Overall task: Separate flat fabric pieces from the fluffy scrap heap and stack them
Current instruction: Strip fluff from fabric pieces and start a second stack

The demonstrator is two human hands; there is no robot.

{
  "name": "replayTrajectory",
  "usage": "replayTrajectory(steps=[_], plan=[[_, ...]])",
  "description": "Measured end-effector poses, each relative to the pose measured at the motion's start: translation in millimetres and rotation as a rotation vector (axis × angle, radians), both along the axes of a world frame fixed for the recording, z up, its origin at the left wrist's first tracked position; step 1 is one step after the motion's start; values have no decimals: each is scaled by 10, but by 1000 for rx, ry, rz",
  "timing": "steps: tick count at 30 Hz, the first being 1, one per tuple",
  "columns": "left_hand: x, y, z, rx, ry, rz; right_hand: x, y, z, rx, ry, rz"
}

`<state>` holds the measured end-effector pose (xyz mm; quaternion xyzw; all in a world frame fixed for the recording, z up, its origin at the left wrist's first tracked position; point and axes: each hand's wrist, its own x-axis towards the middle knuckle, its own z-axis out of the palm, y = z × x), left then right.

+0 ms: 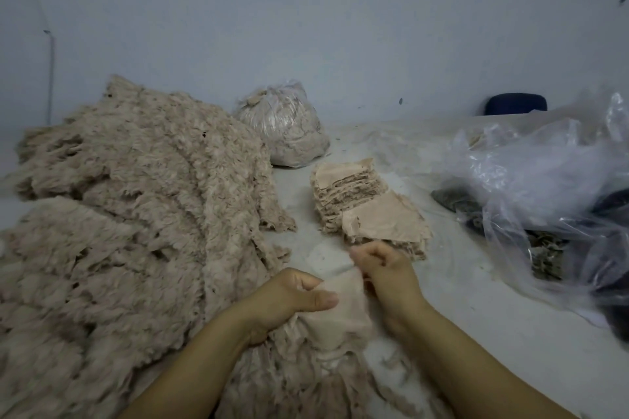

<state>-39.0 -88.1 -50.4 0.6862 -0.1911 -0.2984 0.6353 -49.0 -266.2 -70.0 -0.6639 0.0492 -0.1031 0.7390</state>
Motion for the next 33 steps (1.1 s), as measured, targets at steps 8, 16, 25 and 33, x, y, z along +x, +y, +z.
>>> replayTrajectory(steps=[8, 16, 25, 33], plan=[[53, 3, -14, -151, 67, 140, -78, -32, -9, 153, 158, 261], [130, 17, -82, -118, 60, 287, 146, -33, 307, -195, -145, -47], [234, 12, -144, -228, 124, 534, 819, -795, 656, -672, 92, -358], [252, -74, -169, -203, 85, 542, 17, 122, 238, -520, -17, 40]])
